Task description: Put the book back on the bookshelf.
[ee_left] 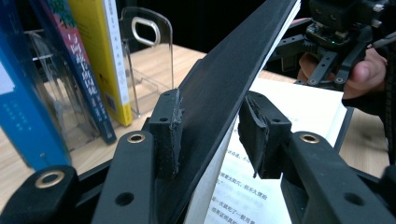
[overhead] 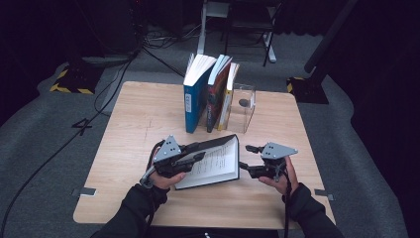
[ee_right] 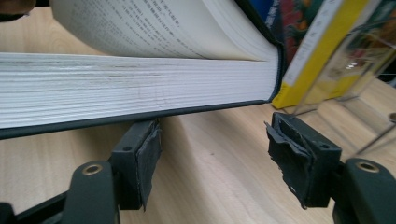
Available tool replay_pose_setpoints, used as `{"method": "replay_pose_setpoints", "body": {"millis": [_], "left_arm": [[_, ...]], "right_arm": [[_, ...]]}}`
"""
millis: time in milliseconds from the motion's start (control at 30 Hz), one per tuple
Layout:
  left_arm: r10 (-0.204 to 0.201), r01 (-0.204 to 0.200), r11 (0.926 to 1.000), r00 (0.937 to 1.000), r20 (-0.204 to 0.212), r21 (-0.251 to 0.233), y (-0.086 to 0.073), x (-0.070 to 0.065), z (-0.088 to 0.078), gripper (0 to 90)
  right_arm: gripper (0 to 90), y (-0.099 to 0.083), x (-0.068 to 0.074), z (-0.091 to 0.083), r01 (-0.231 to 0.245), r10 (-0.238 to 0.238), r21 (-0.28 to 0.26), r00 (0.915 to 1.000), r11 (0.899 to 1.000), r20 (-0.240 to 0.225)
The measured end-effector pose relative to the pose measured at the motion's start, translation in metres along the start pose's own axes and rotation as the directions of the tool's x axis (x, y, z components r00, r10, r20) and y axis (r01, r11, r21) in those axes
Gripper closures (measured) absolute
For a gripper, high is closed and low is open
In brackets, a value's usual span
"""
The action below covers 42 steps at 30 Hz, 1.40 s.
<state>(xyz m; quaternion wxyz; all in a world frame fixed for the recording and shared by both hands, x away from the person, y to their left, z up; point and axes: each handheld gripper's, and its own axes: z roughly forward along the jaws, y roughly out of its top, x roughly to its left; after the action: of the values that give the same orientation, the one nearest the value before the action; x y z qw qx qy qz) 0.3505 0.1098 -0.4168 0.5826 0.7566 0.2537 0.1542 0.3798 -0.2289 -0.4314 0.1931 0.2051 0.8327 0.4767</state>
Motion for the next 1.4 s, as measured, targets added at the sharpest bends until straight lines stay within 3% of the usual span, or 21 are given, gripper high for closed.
{"method": "replay_pose_setpoints", "body": {"millis": [267,533,667,767,833,1133,1400], "left_arm": [[-0.016,0.016,0.9998,0.9999,-0.003,-0.011,-0.008,-0.003,-0.01,57.3],[0.042,-0.041,0.998,0.9991,-0.01,0.049,-0.017,-0.016,-0.023,53.9],[0.044,-0.045,0.9965,0.9989,0.018,0.07,-0.022,-0.019,-0.024,50.8],[0.081,-0.083,0.9922,0.9963,0.031,0.093,-0.023,-0.022,-0.021,50.0],[0.081,-0.085,0.992,0.9957,0.045,0.094,-0.024,-0.022,-0.02,49.6],[0.033,-0.038,0.9988,0.9913,0.128,0.032,-0.021,-0.019,-0.008,49.3],[0.041,-0.045,0.9989,0.9793,0.198,0.016,-0.016,-0.017,0.01,49.6]], "right_arm": [[34.5,0.009,0.008,-0.001,0.021,-0.021,-0.021,0.9995,1.0,0.023],[38.7,0.025,0.015,0.0,0.039,-0.037,-0.07,0.9989,0.997,0.03],[38.8,0.032,0.02,0.001,0.066,-0.067,-0.073,0.9978,0.995,-0.001],[38.8,0.036,0.023,0.001,0.08,-0.082,-0.075,0.9965,0.994,-0.017],[38.8,0.037,0.023,0.001,0.075,-0.077,-0.081,0.9967,0.994,-0.024],[40.5,0.042,0.019,-0.012,0.052,-0.055,-0.127,0.9984,0.99,-0.016],[46.1,0.057,0.015,-0.026,0.09,-0.087,-0.14,0.9959,0.986,0.023]]}}
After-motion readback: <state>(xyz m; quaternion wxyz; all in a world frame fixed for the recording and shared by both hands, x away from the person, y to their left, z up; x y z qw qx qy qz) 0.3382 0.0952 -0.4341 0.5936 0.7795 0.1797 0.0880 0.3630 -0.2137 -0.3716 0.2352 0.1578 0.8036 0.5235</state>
